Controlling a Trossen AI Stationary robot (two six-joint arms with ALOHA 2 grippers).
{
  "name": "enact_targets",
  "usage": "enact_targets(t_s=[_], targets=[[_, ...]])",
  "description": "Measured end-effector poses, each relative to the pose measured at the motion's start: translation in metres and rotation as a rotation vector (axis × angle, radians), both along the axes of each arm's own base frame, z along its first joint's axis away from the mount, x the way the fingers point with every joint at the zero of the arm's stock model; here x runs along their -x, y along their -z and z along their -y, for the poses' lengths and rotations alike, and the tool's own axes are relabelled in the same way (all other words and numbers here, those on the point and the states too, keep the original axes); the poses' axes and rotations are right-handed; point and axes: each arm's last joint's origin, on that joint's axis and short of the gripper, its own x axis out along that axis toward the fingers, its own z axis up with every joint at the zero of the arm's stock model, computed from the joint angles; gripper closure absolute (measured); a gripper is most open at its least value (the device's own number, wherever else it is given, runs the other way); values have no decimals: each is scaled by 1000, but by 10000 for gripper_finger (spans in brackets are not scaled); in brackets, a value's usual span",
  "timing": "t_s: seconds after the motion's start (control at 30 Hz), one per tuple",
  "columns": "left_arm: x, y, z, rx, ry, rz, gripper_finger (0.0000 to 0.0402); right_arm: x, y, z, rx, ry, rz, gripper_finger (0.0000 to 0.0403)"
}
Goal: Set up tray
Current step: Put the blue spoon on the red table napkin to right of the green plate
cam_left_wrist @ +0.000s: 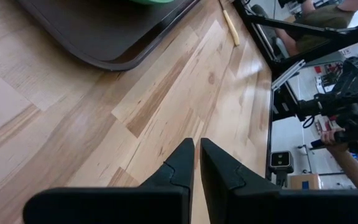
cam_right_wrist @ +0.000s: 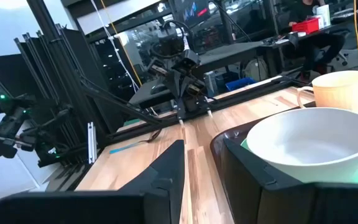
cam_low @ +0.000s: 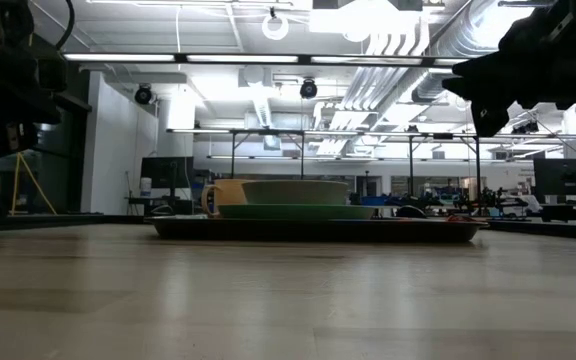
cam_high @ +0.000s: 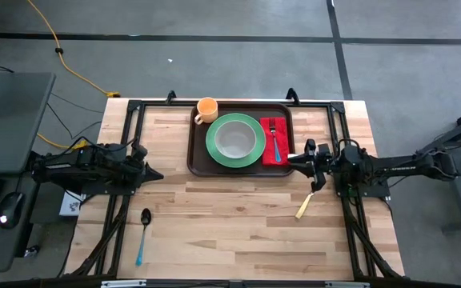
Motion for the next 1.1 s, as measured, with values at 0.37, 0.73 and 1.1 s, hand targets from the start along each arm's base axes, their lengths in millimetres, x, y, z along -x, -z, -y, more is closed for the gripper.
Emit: enact_targets(t_s=[0.37,0.73,1.1], targets=[[0,0,0,3,-1,1,346,0,-1,-7,-38,-60,6,318],[0,0,0,3,-2,1,346,1,2,-26,-40,-70,-18,318],[0,0,0,3,-1,1,346,2,1,-32,-35,-78,-17,318]])
